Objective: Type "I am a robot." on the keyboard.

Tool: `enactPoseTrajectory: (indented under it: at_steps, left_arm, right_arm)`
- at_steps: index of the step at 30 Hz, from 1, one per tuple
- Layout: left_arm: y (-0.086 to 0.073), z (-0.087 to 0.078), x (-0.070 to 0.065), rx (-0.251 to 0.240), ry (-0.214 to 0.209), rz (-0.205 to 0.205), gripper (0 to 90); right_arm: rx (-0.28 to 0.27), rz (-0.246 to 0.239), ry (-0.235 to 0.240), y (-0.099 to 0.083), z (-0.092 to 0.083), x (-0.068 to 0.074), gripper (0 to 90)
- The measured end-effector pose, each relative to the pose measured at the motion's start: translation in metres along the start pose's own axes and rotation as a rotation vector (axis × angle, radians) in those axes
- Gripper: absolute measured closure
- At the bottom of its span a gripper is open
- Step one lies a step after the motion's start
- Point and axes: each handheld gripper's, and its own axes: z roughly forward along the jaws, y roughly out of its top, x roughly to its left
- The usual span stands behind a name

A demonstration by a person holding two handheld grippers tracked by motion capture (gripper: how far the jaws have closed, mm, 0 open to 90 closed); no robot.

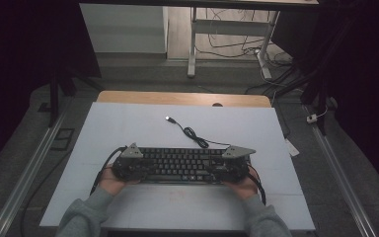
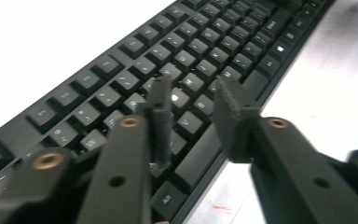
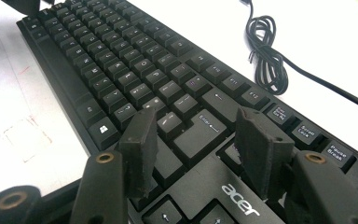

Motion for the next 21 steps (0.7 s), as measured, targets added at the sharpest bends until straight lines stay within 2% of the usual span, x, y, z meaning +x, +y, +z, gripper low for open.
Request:
enactPoseTrajectory:
  at_steps: [8,14,21]
  left_arm:
    - [-0.002,-0.006,0.006,-0.016,0.044,-0.041,47.4]
    - [-0.005,-0.014,0.016,-0.032,0.058,-0.097,42.5]
    - [-0.007,-0.018,0.022,-0.038,0.075,-0.115,39.8]
  right_arm:
    - [-0.005,0.002,0.005,0.0,-0.001,-0.001,49.1]
    - [-0.023,-0.001,0.008,0.0,-0.002,-0.001,48.9]
    - [-0.02,-0.003,0.011,0.0,-0.002,0.0,48.7]
